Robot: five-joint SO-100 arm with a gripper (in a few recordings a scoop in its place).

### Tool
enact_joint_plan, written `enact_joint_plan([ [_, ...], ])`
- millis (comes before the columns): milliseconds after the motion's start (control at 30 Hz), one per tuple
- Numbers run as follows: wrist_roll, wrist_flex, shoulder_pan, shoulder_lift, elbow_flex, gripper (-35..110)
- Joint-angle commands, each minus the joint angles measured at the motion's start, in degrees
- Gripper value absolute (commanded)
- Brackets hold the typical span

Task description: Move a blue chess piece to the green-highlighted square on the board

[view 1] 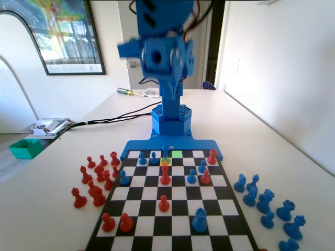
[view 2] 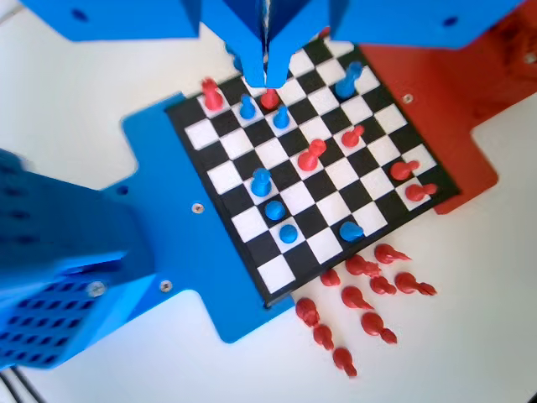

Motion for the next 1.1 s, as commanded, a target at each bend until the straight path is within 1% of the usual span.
enact_joint_plan([
  [0,-0.5,-7.7,2.0,-1.1,5.0,8],
  [100,-0.4,-13.7,2.8,-2.7,8.5,10],
  [200,-1.0,-17.0,3.9,-4.5,9.8,13],
  [433,-0.4,-20.1,5.0,-7.8,11.3,14],
  [667,0.4,-26.3,4.7,-8.6,16.5,14],
  [1067,1.9,-27.9,3.6,-8.7,19.2,14],
])
